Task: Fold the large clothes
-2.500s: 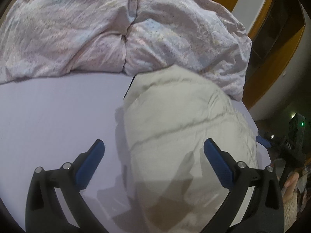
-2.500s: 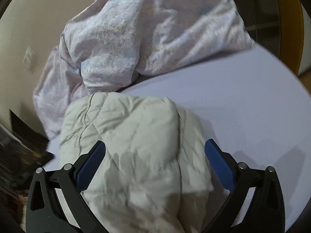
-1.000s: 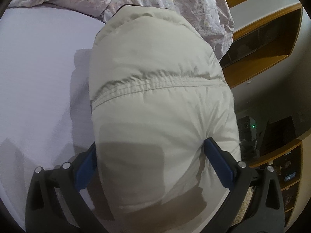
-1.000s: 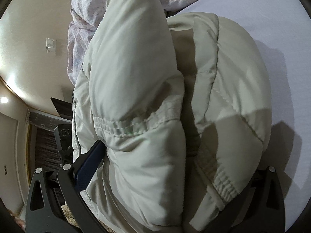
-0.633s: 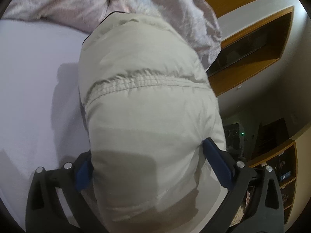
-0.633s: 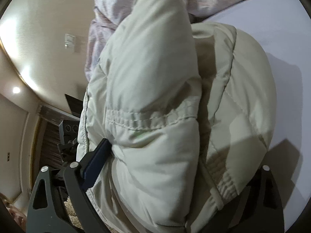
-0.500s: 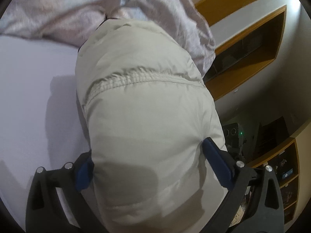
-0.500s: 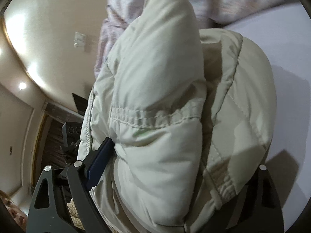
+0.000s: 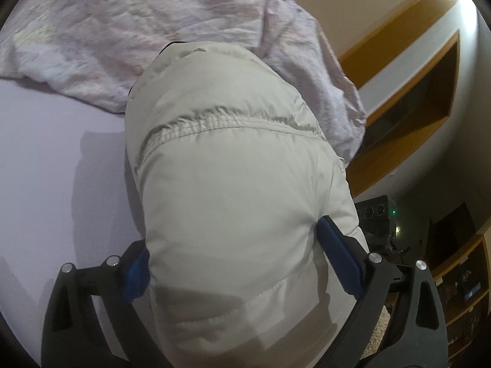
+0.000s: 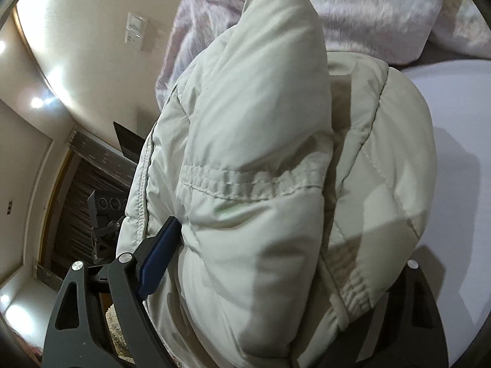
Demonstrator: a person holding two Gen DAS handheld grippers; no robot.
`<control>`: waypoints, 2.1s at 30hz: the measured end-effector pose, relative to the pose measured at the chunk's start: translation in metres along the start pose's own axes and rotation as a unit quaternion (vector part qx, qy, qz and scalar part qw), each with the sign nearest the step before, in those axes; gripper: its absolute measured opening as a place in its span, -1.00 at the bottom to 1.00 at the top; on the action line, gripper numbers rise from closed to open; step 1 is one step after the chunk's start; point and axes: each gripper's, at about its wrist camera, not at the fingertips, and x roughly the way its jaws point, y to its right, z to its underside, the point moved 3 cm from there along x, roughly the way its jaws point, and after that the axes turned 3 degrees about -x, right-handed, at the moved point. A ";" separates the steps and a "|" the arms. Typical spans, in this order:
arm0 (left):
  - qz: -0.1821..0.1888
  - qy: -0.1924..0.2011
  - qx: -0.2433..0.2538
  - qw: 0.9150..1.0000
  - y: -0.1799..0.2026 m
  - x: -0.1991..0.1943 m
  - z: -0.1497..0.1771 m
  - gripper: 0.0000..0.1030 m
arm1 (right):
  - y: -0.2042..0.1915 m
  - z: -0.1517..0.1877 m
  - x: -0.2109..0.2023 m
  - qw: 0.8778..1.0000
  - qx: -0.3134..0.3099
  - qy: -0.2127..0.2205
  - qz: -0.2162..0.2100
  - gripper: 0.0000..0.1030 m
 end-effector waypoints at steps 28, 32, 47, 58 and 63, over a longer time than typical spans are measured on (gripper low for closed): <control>-0.177 0.068 0.120 0.975 0.007 -0.034 -0.002 0.93 | -0.028 0.008 -0.071 0.969 -0.082 0.065 0.222 0.91; -0.193 0.090 0.176 0.961 0.038 -0.029 -0.009 0.93 | -0.065 -0.004 -0.072 0.952 -0.145 0.100 0.251 0.91; -0.257 0.076 0.232 0.935 0.049 0.036 -0.028 0.91 | -0.072 -0.025 0.017 0.896 -0.274 0.091 0.337 -0.18; -0.289 0.078 0.237 0.924 0.038 0.061 -0.023 0.97 | -0.035 -0.026 0.040 0.908 -0.248 0.079 0.328 -0.16; -0.298 0.082 0.236 0.921 0.033 0.068 -0.022 0.97 | -0.029 -0.026 0.045 0.910 -0.245 0.080 0.326 -0.15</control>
